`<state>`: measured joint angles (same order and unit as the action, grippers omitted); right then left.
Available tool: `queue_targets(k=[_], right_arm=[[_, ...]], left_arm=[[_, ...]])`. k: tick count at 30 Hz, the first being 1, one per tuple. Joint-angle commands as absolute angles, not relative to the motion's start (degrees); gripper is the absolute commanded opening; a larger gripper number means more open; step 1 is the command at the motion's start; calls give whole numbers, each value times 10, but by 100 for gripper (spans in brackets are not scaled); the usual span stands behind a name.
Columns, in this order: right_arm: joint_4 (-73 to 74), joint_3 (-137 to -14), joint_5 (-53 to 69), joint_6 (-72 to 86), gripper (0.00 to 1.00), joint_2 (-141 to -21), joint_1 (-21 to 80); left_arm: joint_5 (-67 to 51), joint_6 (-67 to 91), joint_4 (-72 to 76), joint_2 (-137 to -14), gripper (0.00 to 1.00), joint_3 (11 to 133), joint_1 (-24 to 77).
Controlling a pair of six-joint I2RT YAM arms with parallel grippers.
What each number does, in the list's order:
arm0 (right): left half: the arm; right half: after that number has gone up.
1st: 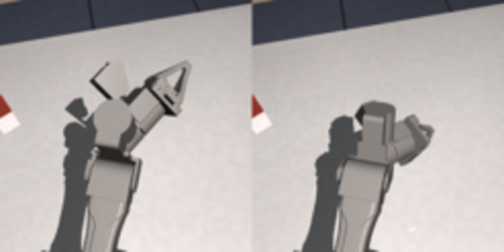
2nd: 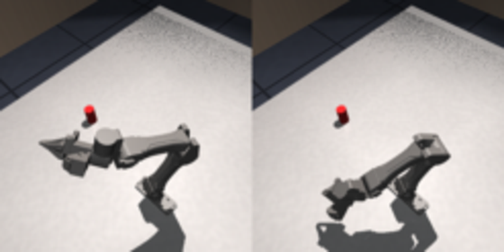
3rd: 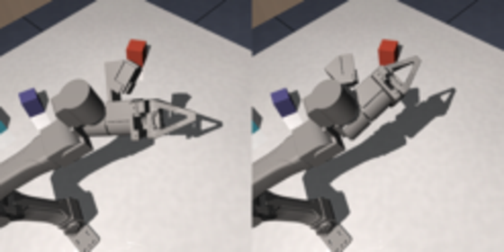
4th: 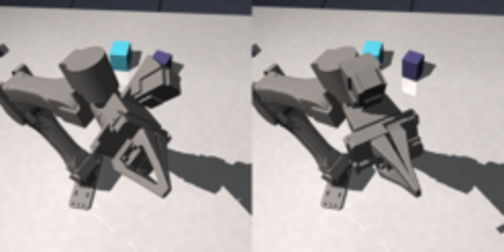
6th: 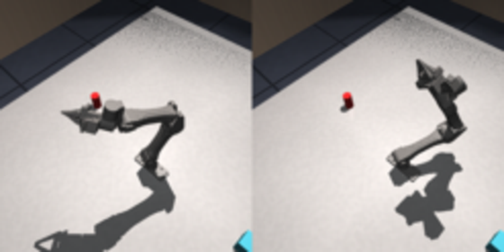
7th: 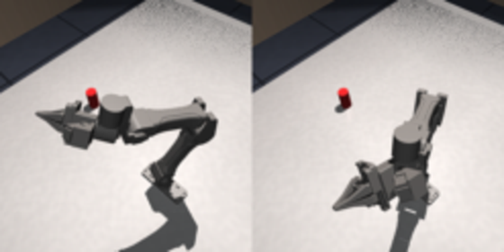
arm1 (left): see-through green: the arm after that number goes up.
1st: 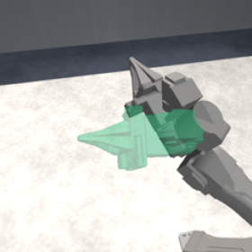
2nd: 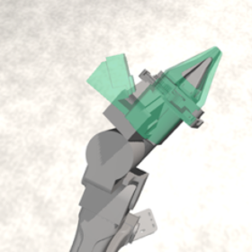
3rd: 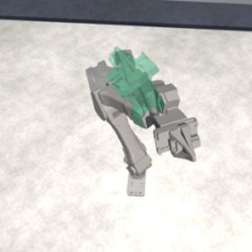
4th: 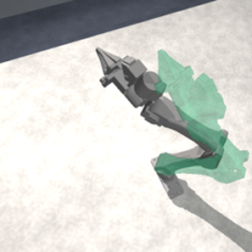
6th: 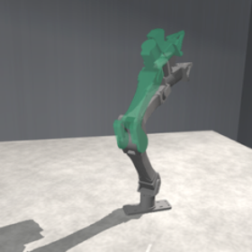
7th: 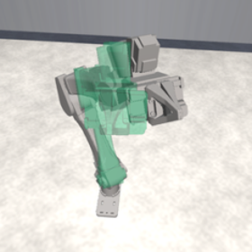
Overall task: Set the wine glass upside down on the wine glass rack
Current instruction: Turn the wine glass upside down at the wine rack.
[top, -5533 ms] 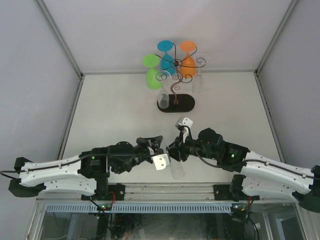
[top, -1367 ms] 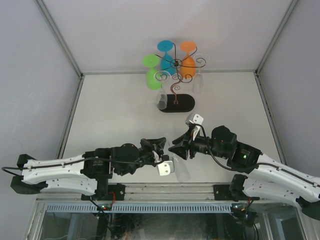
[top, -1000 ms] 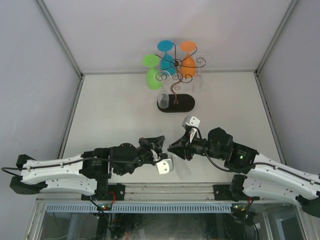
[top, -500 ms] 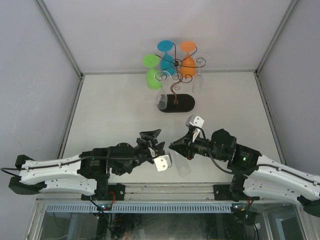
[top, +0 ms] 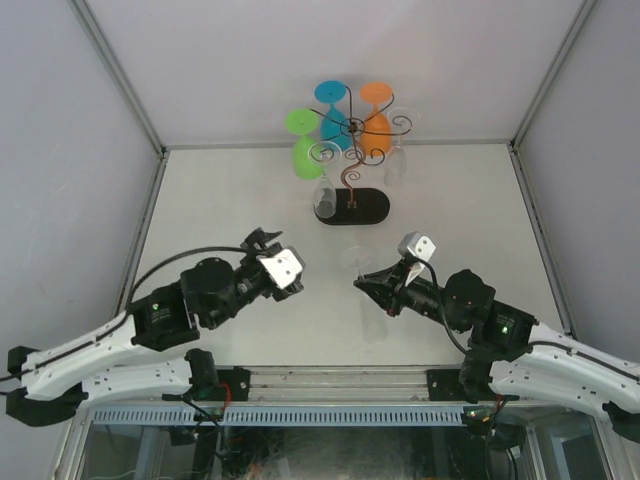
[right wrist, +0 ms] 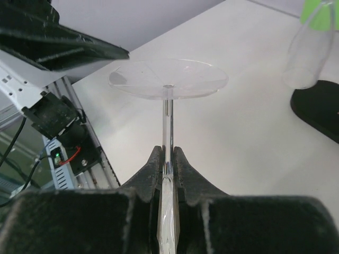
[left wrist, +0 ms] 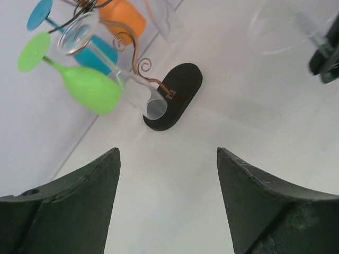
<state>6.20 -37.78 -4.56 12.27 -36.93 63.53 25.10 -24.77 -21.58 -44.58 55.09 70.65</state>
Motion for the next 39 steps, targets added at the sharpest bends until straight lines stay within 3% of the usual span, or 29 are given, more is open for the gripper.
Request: queue_targets(k=[1,8,13,26,32,39], right_arm=[[28,-372,-107,101,0,-337,637],[17,-348,-152,62,0,-301,635],[-26,-316,-191,36,0,-271,628],[-206,-267,-79,-21,0,-275,403],[-304,-277,17,16,0,-350,272],[-365,-333,107,15,0,-470,197]], left_arm=[[192,-132,-222,-406,79,574,635],[81,4,-245,-380,85,546,433],[71,53,-246,-351,85,502,358],[111,66,-248,-336,85,444,354],[142,72,-253,-337,86,440,354],[131,72,-254,-340,86,440,352]])
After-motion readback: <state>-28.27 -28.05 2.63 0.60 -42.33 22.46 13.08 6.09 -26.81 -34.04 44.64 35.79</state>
